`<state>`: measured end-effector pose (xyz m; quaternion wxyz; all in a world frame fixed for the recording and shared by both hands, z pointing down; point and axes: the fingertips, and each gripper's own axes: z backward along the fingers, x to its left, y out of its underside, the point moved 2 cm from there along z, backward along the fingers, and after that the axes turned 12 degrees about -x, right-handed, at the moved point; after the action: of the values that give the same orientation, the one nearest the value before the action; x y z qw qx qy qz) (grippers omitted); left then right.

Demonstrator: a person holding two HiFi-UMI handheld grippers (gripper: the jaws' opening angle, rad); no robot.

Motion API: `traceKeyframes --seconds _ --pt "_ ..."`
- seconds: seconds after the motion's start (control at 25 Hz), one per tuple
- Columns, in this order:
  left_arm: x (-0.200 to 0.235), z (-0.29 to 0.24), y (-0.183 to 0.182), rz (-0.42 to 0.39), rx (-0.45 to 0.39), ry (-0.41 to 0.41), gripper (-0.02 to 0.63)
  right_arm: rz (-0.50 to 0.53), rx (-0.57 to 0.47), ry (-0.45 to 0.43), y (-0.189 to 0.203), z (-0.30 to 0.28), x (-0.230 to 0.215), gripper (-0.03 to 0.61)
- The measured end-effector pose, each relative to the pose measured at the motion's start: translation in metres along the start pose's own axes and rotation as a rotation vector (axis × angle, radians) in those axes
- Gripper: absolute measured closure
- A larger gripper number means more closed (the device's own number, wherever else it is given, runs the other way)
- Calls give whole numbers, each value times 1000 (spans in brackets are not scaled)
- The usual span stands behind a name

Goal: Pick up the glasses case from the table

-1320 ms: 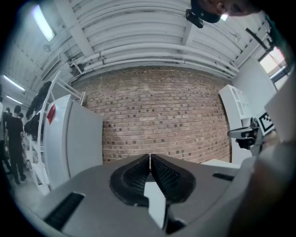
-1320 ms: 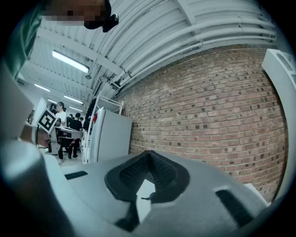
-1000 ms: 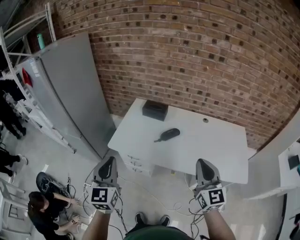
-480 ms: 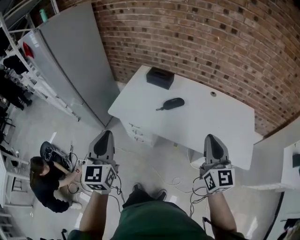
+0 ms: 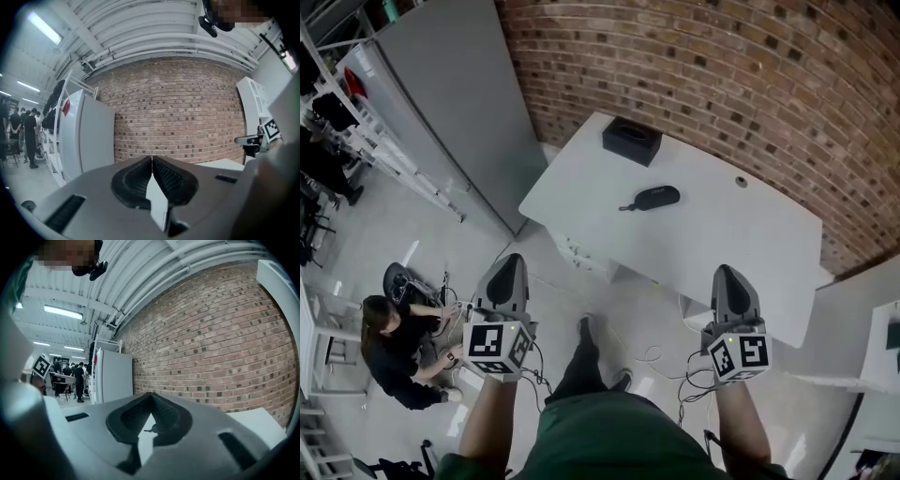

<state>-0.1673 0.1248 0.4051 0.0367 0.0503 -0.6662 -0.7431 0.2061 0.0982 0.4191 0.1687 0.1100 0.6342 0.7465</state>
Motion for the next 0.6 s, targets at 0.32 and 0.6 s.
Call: traceKeyframes --seconds 0.32,0.6 --pt "16 -77 24 46 -12 72 601 48 43 42 15 -50 -3 577" --pt "36 -148 50 76 1 196 601 83 83 152 24 -98 -7 577"
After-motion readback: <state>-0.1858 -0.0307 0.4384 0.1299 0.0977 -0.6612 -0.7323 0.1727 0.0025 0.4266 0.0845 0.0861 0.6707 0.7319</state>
